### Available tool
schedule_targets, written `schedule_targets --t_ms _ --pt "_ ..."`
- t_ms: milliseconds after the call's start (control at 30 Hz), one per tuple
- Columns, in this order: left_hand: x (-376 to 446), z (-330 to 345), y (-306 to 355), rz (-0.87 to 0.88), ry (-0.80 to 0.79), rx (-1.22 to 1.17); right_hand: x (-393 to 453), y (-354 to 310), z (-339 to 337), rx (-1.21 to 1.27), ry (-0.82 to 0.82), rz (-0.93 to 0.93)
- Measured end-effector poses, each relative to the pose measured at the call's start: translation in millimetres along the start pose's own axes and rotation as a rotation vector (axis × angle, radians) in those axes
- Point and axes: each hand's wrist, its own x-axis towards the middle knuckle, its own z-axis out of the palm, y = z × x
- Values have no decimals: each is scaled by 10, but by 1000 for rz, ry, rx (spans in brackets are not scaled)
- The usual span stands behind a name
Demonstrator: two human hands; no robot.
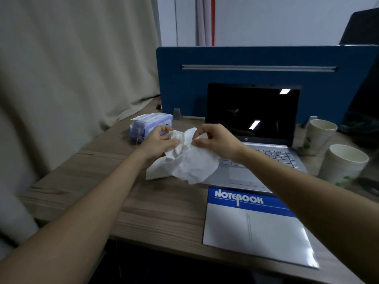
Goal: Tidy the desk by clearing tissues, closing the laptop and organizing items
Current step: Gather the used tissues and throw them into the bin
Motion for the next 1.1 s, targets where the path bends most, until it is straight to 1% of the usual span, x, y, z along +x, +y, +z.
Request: schedule_targets --t_ms 100,233,300,367,433,500,567,633,733,867,933,1000,1100 --pt "-35 248 135 11 -104 23 -72 69 -103 -43 121 31" --pt "-121 570 290 -65 -250 -169 -180 230 -230 -151 202 28" --pt "-158 702 348 -56 -324 -208 -243 306 -297 -167 231 46" --pt "-160 815 379 -26 -399 -192 -311 379 -377 -168 260 82" --pt "-154 923 413 -7 -482 -139 -403 439 -475 -103 271 143" --pt "-142 1062 437 4 -533 -108 -536 503 -601 -72 284 192" --pt "-132 1123 434 29 -519 -95 -617 552 -677 -29 272 213" --pt "-140 1253 453 54 -516 -98 -760 609 -783 45 295 250" --pt "-195 1469 517 71 -565 -105 -991 685 -923 254 308 302" --pt "-314 1717 617 84 -632 -124 -1296 721 -1105 457 175 321" --pt "-383 1835 656 92 -647 -137 -1444 719 -1192 543 134 338" --pt "-459 1963 677 132 -623 -110 -1582 738 -1262 586 145 353" --pt "-574 2199 699 263 -514 61 -1791 772 -1367 575 221 358"
